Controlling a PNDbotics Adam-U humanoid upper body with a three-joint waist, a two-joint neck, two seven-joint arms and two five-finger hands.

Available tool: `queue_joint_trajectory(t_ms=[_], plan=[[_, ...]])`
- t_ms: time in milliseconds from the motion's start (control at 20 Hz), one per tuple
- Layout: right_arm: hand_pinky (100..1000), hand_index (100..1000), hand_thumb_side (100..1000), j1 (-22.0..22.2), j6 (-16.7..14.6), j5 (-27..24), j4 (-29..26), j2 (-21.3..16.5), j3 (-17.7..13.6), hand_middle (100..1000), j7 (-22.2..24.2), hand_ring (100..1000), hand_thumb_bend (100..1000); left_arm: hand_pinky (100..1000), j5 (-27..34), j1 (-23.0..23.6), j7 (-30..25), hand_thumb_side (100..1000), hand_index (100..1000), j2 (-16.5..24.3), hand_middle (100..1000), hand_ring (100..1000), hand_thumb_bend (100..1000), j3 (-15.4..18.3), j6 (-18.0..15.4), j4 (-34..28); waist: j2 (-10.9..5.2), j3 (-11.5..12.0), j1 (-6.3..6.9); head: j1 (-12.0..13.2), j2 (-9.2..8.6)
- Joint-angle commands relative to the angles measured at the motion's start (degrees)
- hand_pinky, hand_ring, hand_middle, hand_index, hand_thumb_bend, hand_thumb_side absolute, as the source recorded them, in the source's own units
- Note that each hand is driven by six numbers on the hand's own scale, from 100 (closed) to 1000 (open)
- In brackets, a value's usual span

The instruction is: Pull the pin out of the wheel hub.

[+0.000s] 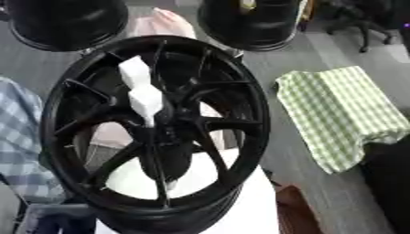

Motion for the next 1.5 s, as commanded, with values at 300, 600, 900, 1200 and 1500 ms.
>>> queue_joint_trajectory(t_ms=[300,600,900,1200,1500], plan=[[447,472,100,30.89,-5.66,-0.41,-6.98,-8.36,-18.66,246,-20.88,512,388,619,0.96,-0.39,1.58,572,718,1.86,524,611,458,1.53,-0.39,-1.27,0.19,-1.24,1.07,3.29,-0.10],[608,733,277,46.74,-4.60,15.49,-9.38,4.39,-26.69,606,-27.90,749,672,619,1.64,-0.22,2.47,572,719,1.85,524,612,457,2.19,-0.77,-1.24,0.57,-1.99,2.02,5.09,-0.10],[647,851,572,50.67,-4.42,26.06,-9.10,11.88,-30.32,796,-28.28,844,611,619,1.95,-0.06,2.77,572,719,1.88,524,612,459,2.39,-0.92,-1.00,0.49,-2.40,2.43,5.67,-0.10],[541,714,233,48.86,-4.40,21.17,-10.50,12.61,-30.03,568,-31.99,700,639,618,2.05,-0.04,2.73,570,718,1.83,523,611,457,2.31,-0.94,-0.93,0.49,-2.23,2.55,5.42,-0.10],[512,688,210,44.26,-6.68,9.36,-9.58,14.26,-26.07,526,-35.73,662,566,617,1.99,-0.27,2.36,568,717,1.48,522,610,458,1.98,-0.89,-1.10,0.59,-1.60,2.82,5.13,-0.10]])
